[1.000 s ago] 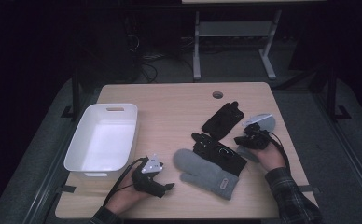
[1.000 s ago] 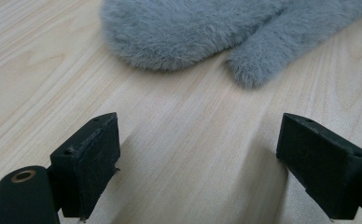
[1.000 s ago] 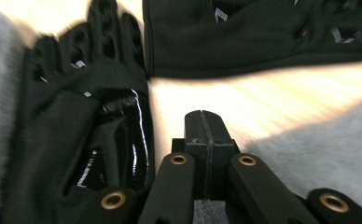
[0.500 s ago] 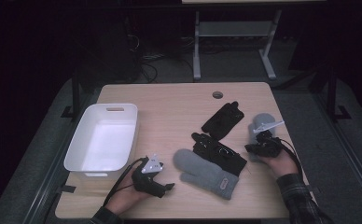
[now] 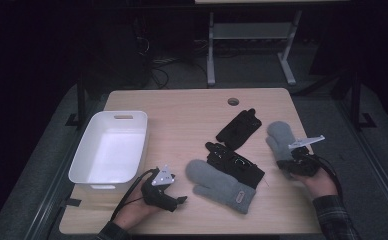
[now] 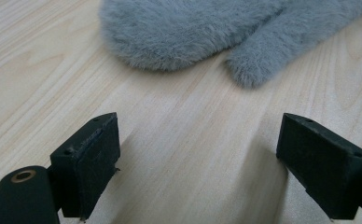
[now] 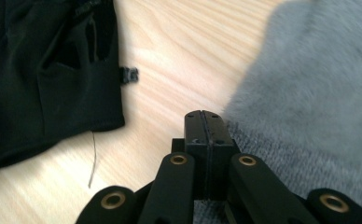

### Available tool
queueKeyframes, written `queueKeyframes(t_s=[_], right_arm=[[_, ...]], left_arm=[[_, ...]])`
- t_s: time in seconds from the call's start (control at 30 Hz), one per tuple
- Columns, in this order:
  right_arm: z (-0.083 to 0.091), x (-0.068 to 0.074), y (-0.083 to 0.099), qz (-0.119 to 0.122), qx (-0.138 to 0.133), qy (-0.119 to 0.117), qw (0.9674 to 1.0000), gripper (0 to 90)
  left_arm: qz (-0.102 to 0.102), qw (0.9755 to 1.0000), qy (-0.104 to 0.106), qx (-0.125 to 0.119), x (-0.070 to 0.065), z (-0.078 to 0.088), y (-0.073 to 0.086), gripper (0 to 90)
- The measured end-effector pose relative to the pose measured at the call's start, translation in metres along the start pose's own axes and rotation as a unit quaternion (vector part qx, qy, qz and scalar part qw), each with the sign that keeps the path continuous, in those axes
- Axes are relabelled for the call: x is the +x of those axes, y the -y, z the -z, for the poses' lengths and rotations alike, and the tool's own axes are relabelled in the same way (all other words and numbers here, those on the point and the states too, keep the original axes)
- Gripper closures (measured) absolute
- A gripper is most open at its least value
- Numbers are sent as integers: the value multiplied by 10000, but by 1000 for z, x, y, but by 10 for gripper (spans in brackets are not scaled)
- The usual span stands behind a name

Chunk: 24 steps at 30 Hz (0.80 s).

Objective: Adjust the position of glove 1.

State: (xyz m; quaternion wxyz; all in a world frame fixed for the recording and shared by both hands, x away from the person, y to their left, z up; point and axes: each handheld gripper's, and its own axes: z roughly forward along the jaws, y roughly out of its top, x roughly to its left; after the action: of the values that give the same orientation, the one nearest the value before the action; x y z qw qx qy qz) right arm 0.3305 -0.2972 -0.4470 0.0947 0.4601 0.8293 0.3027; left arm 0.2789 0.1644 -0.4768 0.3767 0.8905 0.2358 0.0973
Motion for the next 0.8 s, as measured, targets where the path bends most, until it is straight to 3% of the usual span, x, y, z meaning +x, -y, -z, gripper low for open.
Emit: queueKeyframes(t_s=[0.33, 0.47, 0.67, 0.8], right_arm=[[14, -18, 14, -212, -43, 151, 9997, 900], [23, -24, 14, -218, -254, 107, 9994, 867], [31, -33, -6, -254, -769, 246, 9964, 705], [18, -44, -17, -274, -766, 525, 9953, 586]], left_arm=[[-3, 10000, 0, 0, 0, 0, 0, 125], [-4, 10000, 0, 0, 0, 0, 0, 124], [2, 10000, 2, -3, 0, 0, 0, 125], [3, 10000, 3, -9, 0, 0, 0, 125]])
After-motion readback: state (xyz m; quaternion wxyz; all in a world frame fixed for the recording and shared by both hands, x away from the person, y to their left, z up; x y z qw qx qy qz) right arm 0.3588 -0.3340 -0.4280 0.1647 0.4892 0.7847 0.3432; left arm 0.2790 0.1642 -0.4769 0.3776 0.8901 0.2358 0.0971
